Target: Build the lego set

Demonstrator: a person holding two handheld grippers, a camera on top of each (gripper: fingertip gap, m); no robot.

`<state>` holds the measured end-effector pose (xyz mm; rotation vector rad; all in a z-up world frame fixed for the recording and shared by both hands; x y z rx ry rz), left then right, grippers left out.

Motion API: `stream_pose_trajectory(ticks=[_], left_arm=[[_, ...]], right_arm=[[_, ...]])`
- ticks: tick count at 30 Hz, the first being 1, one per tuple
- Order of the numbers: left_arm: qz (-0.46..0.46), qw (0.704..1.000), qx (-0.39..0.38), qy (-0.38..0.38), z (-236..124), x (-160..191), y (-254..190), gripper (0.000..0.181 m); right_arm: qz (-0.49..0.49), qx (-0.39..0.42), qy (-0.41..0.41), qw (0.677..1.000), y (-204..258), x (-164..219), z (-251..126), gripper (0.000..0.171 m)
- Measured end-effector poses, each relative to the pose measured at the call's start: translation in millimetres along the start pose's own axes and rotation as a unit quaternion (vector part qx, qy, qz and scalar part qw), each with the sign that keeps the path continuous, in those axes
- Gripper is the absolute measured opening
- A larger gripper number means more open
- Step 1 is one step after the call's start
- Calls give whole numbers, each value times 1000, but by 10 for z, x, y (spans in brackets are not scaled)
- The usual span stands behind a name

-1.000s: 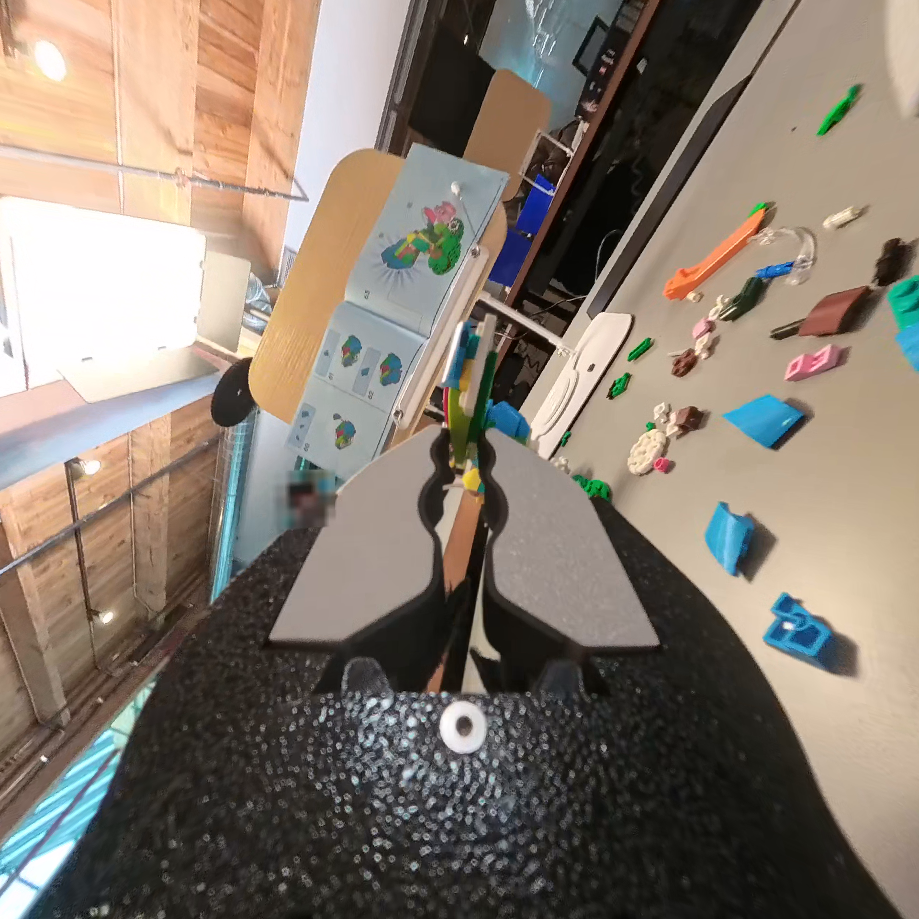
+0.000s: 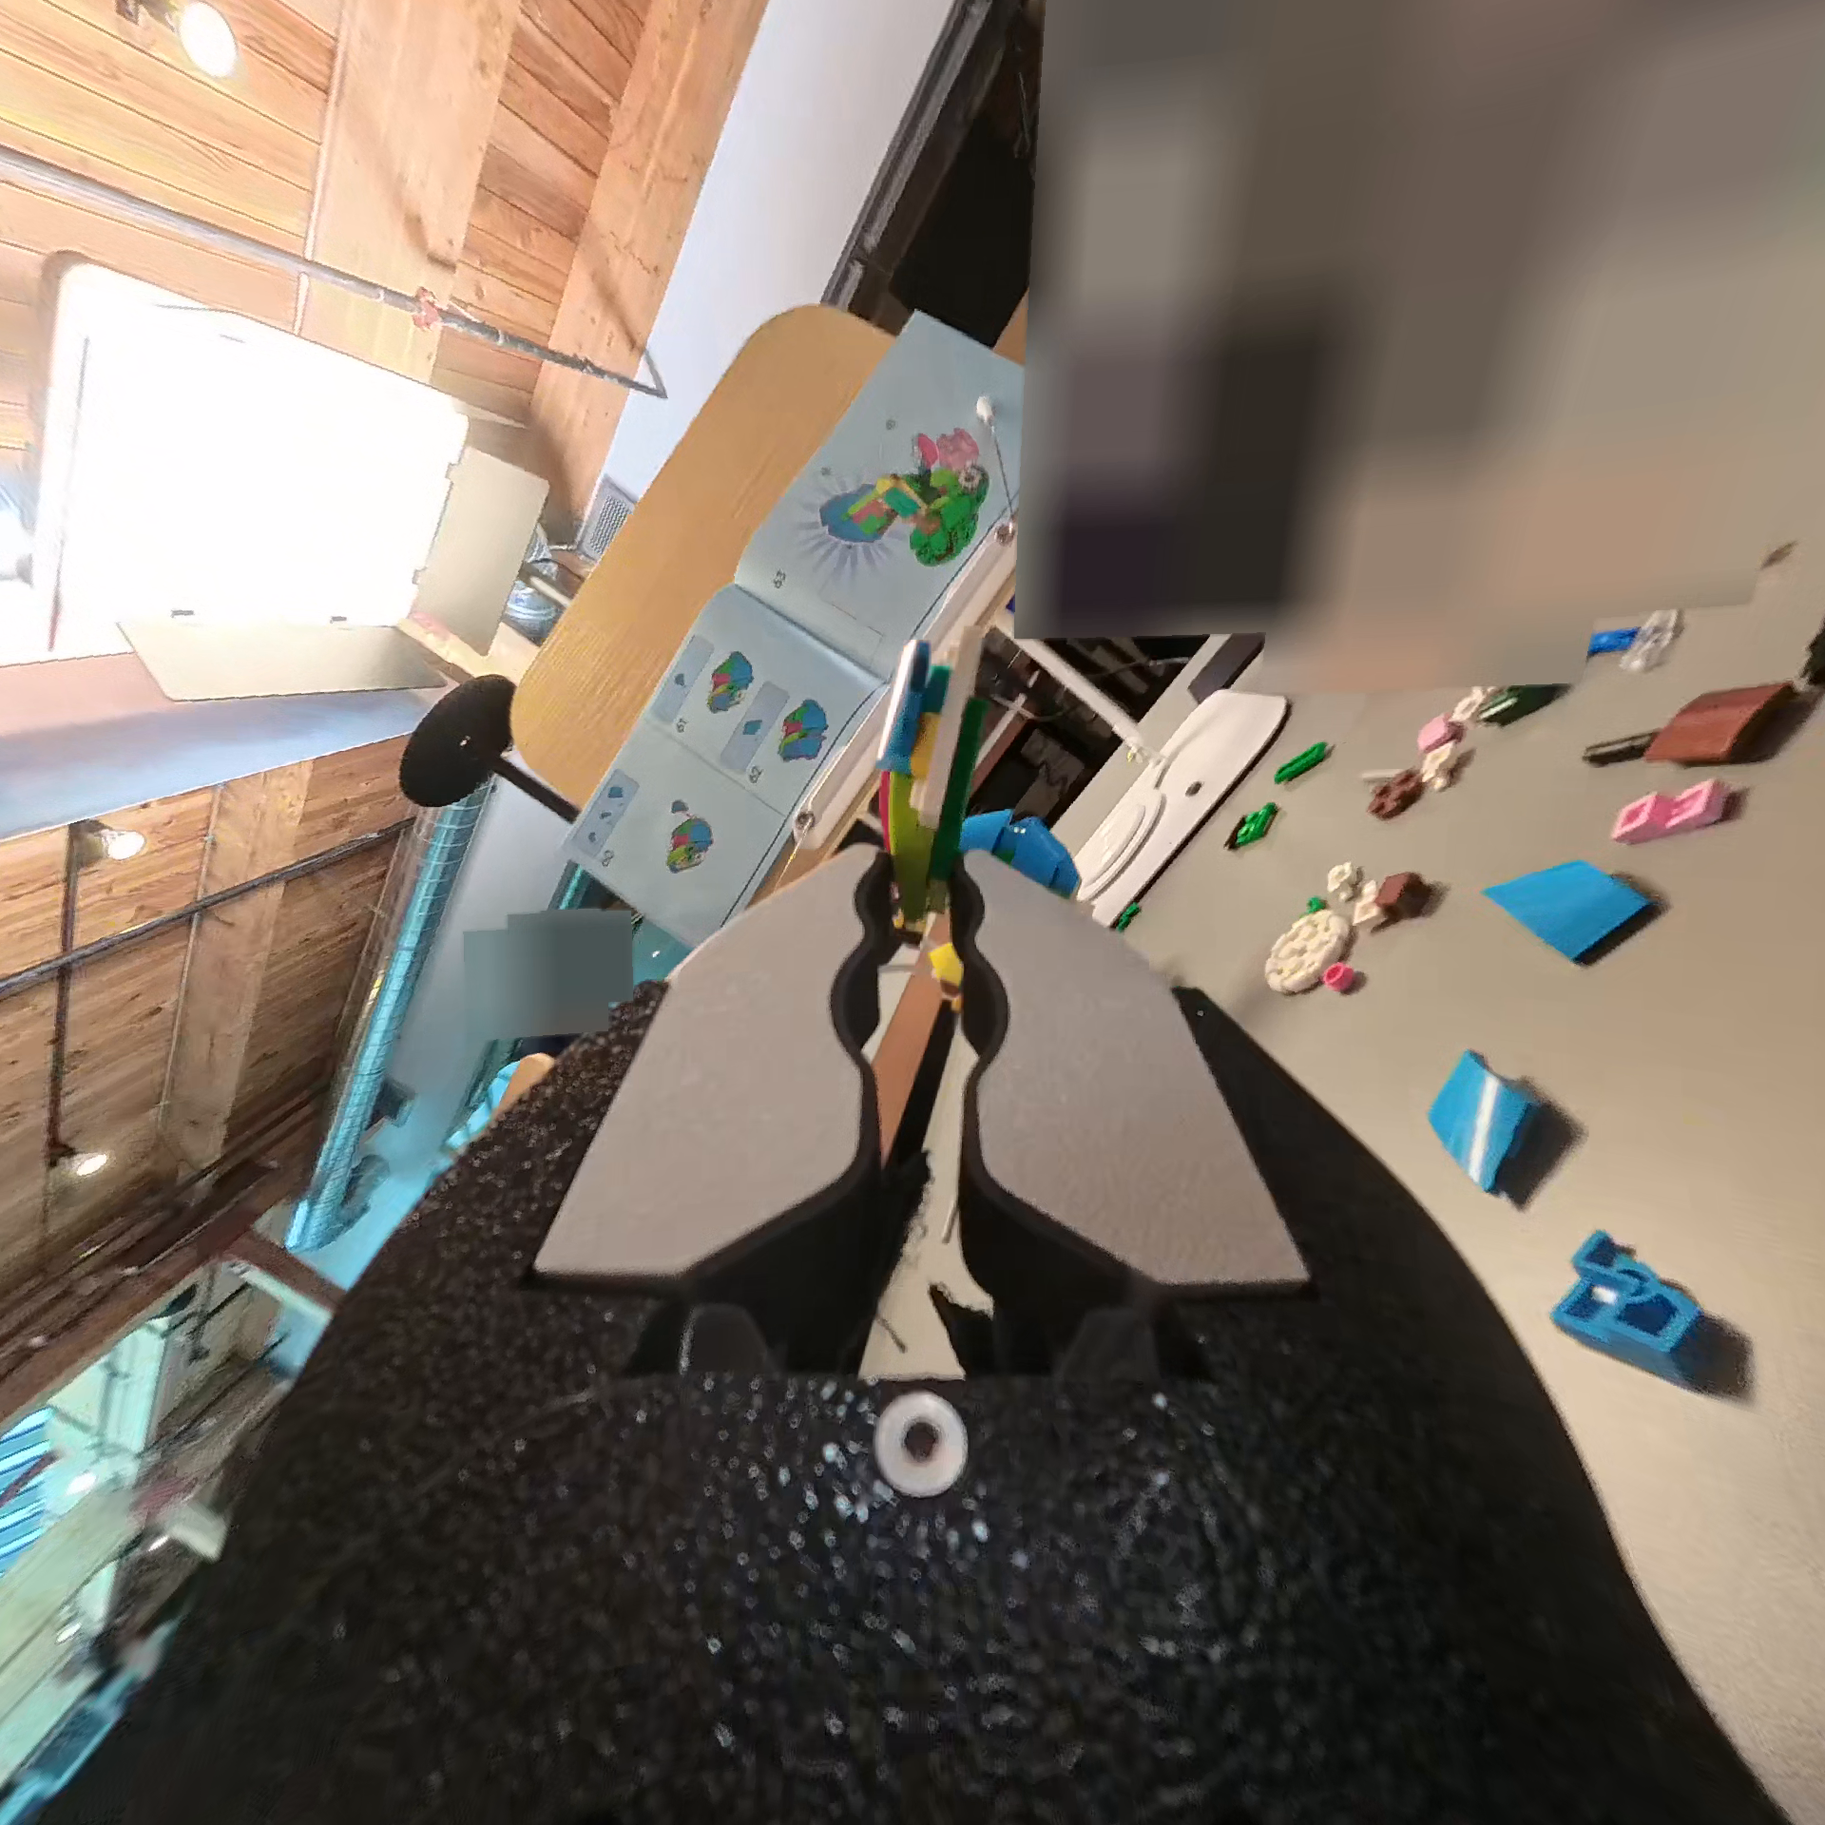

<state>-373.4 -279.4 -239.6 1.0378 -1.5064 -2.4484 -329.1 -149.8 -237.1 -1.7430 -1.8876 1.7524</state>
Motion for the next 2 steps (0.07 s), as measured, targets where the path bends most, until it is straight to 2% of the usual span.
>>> stream_pose_trajectory(ticks=[1, 2], left_arm=[[-10, 1000, 3, -8, -6, -11, 2, 10], [-20, 1000, 6, -12, -10, -12, 5, 10]], right_arm=[[-34, -2, -8, 999, -17, -47, 93, 30], [-67, -4, -15, 998, -31, -93, 179, 29]])
Point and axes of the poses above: each gripper's, where its closed fingertips meet, z out along the fingers, x out of its underside, y = z × x across the jaws, the point moved 3 cm from there along -z, back along the fingers, and after that the axes turned 4 degrees about -y, right-handed, at the moved point
